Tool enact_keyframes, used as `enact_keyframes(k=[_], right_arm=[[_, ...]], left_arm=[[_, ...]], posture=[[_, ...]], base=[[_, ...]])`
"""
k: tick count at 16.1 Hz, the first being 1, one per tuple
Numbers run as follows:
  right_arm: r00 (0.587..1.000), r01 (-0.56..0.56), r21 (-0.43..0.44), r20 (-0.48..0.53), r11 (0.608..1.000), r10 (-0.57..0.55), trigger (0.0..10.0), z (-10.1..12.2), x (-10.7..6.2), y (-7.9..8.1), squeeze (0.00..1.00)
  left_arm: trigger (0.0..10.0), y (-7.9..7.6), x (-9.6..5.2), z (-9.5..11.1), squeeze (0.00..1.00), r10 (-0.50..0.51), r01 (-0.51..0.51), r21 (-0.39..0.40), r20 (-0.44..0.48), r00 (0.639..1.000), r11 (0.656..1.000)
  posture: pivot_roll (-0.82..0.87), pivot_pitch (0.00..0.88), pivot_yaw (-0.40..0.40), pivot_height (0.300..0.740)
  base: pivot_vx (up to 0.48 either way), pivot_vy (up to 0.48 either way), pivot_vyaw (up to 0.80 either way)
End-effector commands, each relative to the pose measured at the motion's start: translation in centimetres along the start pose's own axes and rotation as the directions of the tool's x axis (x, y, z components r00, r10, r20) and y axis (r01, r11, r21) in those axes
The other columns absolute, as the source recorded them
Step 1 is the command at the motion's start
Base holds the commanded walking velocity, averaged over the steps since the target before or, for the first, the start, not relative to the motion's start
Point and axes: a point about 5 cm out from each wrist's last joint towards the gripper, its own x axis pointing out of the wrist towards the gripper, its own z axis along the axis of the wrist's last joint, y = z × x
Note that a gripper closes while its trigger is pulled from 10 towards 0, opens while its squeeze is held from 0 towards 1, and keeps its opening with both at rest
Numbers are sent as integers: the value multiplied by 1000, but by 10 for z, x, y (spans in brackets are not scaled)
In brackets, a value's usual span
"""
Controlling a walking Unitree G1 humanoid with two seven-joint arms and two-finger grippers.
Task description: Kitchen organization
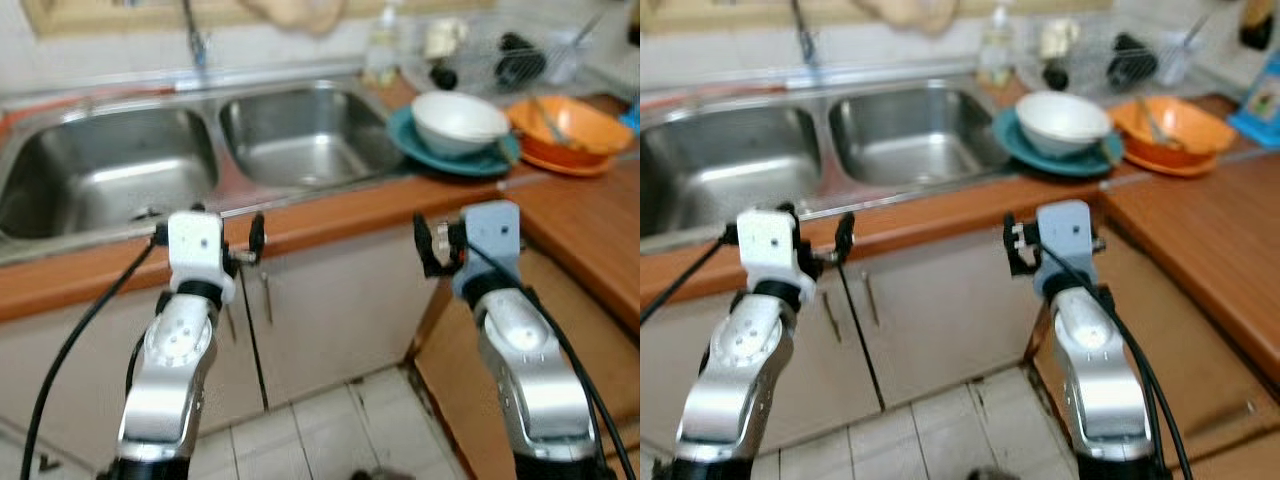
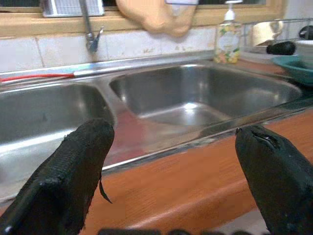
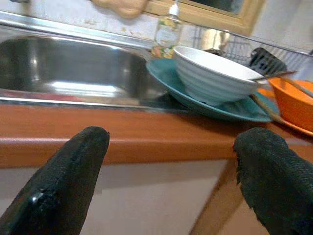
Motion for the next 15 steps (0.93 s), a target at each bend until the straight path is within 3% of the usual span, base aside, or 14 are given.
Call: enact_keyframes(k=[1, 5, 15], right_arm=[[1000, -2, 0, 9, 1000, 2, 10000, 5, 1, -1, 1000], [1000, 11, -3, -8, 1000, -11, 10000, 4, 2, -1, 1000], [1000, -25, 25, -6, 999, 25, 10000, 6, 2, 5, 1000]], left_arm=[[10000, -1, 1, 1, 0, 3, -3, 3, 11, 1000, 1000], [10000, -3, 6, 2, 0, 2, -2, 2, 12, 1000, 1000], [10000, 2, 6, 4, 0, -6, 7, -36, 14, 1000, 999]], posture=[[-27, 0, 15, 740], [-30, 0, 12, 740], [-25, 0, 22, 740]], base=[[0, -322, 0], [0, -362, 0], [51, 0, 0]])
